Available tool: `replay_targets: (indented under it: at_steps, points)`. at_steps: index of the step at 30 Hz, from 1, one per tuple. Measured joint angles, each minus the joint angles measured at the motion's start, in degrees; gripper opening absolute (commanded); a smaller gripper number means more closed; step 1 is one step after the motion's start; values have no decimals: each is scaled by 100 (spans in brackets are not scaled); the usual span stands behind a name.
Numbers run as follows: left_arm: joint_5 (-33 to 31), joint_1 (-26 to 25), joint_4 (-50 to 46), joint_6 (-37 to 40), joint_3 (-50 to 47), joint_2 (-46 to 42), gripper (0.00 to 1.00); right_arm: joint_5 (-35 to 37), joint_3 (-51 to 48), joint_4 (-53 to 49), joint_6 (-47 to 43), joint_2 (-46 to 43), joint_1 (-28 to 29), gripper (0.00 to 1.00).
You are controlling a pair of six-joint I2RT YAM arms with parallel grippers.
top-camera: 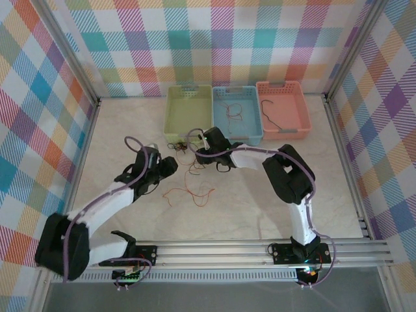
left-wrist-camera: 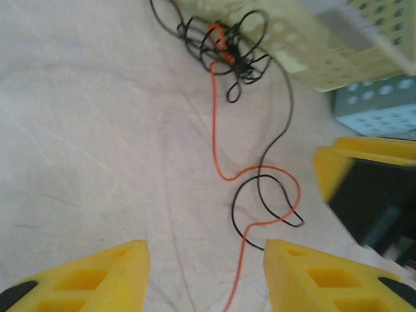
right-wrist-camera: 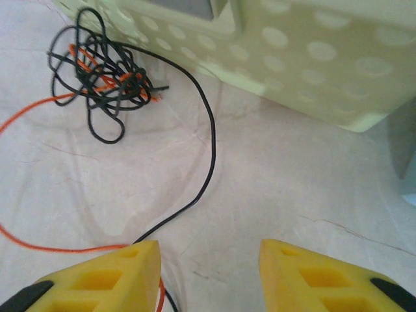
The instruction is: Untangle the cables
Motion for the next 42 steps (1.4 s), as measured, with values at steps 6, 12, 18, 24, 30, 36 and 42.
replay_targets:
  at_steps: [6,12,18,24,30,36,42]
  points:
    - [356,120,531,-328,579,1248,46,-11,-455,380,4,-437,-13,45]
    - [393,131,745,-485,1029,1838,47,-22,-890,601,-4,-708,-17,45]
    - [404,168,874,-568,1423,2490,46,-24,-1147,737,-4,-920,-17,45]
    - [387,264,892,-599,1440,2815,20,-68,-1335,955,-4,-984,-17,45]
    - [245,229,940,-240,1537,2736,0,-153,-1486,1078,-4,-1012,-39,45]
    - [-195,-269,369,859,1862,1864,0,-269,-1840,1412,-31,-1338,-55,45]
    - [-227,-1193,-59,2107,2223,629,0,-415,-2199,1598,-214,-2127,-72,45]
